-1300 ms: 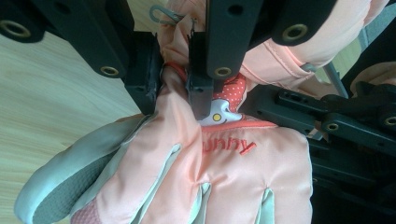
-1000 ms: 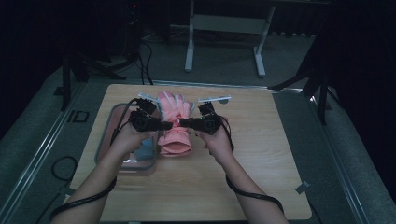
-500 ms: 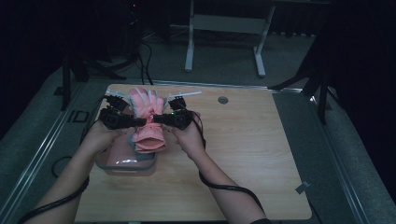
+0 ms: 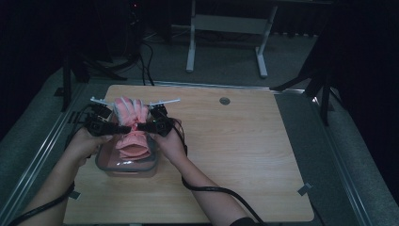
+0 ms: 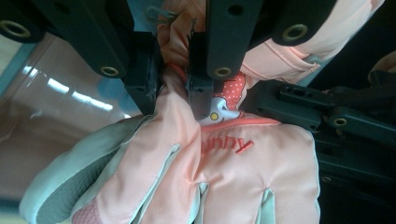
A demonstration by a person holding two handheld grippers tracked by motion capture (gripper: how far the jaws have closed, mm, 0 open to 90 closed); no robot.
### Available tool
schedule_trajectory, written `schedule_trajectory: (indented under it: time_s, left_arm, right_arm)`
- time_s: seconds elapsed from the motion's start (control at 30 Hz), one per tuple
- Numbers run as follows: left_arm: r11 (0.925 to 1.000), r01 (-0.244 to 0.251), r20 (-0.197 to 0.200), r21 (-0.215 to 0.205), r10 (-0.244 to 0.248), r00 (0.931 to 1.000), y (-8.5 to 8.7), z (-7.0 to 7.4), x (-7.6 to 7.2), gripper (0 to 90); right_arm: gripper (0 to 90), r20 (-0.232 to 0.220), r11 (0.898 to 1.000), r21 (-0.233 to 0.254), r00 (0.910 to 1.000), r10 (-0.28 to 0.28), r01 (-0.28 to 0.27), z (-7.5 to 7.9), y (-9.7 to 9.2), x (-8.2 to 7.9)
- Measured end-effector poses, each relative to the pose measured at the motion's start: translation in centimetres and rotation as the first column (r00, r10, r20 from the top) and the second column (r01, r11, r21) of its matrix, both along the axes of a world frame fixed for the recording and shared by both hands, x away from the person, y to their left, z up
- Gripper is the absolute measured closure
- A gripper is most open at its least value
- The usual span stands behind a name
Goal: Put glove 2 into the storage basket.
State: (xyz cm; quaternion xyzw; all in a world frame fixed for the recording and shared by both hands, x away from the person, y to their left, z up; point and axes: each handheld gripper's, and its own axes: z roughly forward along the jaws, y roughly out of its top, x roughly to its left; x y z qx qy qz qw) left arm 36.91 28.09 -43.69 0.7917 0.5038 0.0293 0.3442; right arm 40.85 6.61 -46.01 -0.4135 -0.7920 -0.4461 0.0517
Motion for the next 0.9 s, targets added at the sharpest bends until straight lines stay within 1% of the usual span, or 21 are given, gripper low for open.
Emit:
schedule_trajectory:
  time_s: [0.03, 0.07, 0.1, 0.13, 0.2, 0.27, 0.37, 0.4, 0.43, 0.47, 0.53, 0.57, 0.6, 0.63, 0.7, 0.73, 0.83, 0.87, 0.9]
  left_arm:
    - [1.0, -0.002, -0.007, -0.004, 0.002, 1.0, 0.0, -0.4, -0.1, 69.8]
    - [1.0, -0.003, -0.014, -0.008, 0.003, 0.9999, 0.0, -0.7, -0.2, 69.7]
    - [0.9999, -0.002, -0.02, -0.014, 0.002, 0.9998, -0.1, -1.2, -0.3, 69.7]
    - [0.9999, -0.002, -0.02, -0.014, 0.002, 0.9998, -0.1, -1.2, -0.3, 69.7]
    - [0.9999, 0.001, -0.027, -0.015, -0.001, 0.9996, -0.4, -1.8, -0.4, 69.7]
    - [0.9999, -0.001, -0.034, -0.017, 0.0, 0.9994, -0.6, -2.1, -0.5, 69.7]
    - [1.0, 0.005, -0.047, 0.003, -0.005, 0.9989, -0.9, -2.7, -0.6, 69.4]
    - [1.0, 0.005, -0.047, 0.003, -0.005, 0.9989, -0.9, -2.7, -0.6, 69.4]
    - [1.0, 0.0, -0.051, 0.005, 0.0, 0.9987, -1.0, -3.0, -0.6, 69.4]
    - [0.9999, 0.0, -0.061, 0.016, 0.001, 0.9982, -1.0, -3.4, -0.5, 69.1]
    - [0.9999, -0.002, -0.066, 0.017, 0.003, 0.9978, -1.0, -3.7, -0.4, 68.8]
    - [0.9999, -0.002, -0.066, 0.017, 0.003, 0.9978, -1.0, -3.7, -0.4, 68.7]
    - [0.9999, -0.007, -0.071, 0.016, 0.008, 0.9974, -0.9, -3.8, -0.4, 68.5]
    - [0.9995, -0.002, -0.075, 0.032, 0.004, 0.9972, -0.9, -4.0, -0.3, 68.3]
    - [0.9991, 0.002, -0.075, 0.043, 0.001, 0.9972, -1.0, -4.1, -0.3, 67.5]
    - [0.9991, 0.002, -0.075, 0.043, 0.001, 0.9972, -1.0, -4.1, -0.3, 66.6]
    - [0.9991, -0.005, -0.082, 0.043, 0.009, 0.9966, -1.0, -4.3, -0.3, 61.2]
    - [0.9988, -0.032, -0.073, 0.037, 0.034, 0.9967, -0.9, -4.5, -0.3, 58.6]
    - [0.9985, -0.041, -0.066, 0.036, 0.043, 0.9969, -0.8, -4.6, -0.4, 56.1]
  right_arm:
    - [76.8, -0.011, 1.0, -0.005, 0.9999, 0.002, -0.002, -0.3, 0.0, 0.0]
    - [76.8, -0.018, 1.0, -0.027, 0.9998, 0.004, -0.005, -0.8, 0.1, -0.2]
    - [76.7, -0.023, 0.999, -0.036, 0.9997, 0.005, -0.005, -1.0, 0.1, -0.3]
    - [76.7, -0.021, 0.999, -0.045, 0.9998, 0.008, -0.009, -1.1, 0.1, -0.3]
    - [76.5, -0.028, 0.998, -0.06, 0.9996, 0.01, -0.011, -1.3, 0.0, -0.4]
    - [76.4, -0.024, 0.997, -0.074, 0.9996, 0.012, -0.013, -1.5, -0.2, -0.6]
    - [75.9, -0.032, 0.995, -0.099, 0.9993, 0.021, -0.024, -2.0, -0.3, -0.7]
    - [75.7, -0.033, 0.994, -0.109, 0.9991, 0.025, -0.029, -2.2, -0.2, -0.7]
    - [75.7, -0.033, 0.994, -0.109, 0.9991, 0.025, -0.029, -2.2, -0.2, -0.7]
    - [75.5, -0.041, 0.991, -0.133, 0.9987, 0.029, -0.034, -2.7, -0.1, -0.7]
    - [75.3, -0.046, 0.989, -0.144, 0.9985, 0.03, -0.037, -2.9, 0.1, -0.6]
    - [75.3, -0.046, 0.989, -0.144, 0.9985, 0.03, -0.037, -2.9, 0.1, -0.6]
    - [75.0, -0.041, 0.986, -0.16, 0.9986, 0.034, -0.04, -3.0, 0.3, -0.6]
    - [75.0, -0.04, 0.985, -0.169, 0.9986, 0.036, -0.042, -3.0, 0.4, -0.6]
    - [74.9, -0.026, 0.982, -0.187, 0.9989, 0.038, -0.042, -3.1, 0.7, -0.7]
    - [74.8, -0.021, 0.98, -0.196, 0.999, 0.039, -0.042, -3.1, 0.7, -0.7]
    - [72.9, -0.026, 0.98, -0.196, 0.9989, 0.038, -0.042, -3.2, 0.7, -0.6]
    - [71.0, -0.027, 0.98, -0.193, 0.999, 0.036, -0.041, -3.3, 0.7, -0.6]
    - [68.4, -0.026, 0.981, -0.19, 0.9991, 0.034, -0.039, -3.2, 0.6, -0.5]
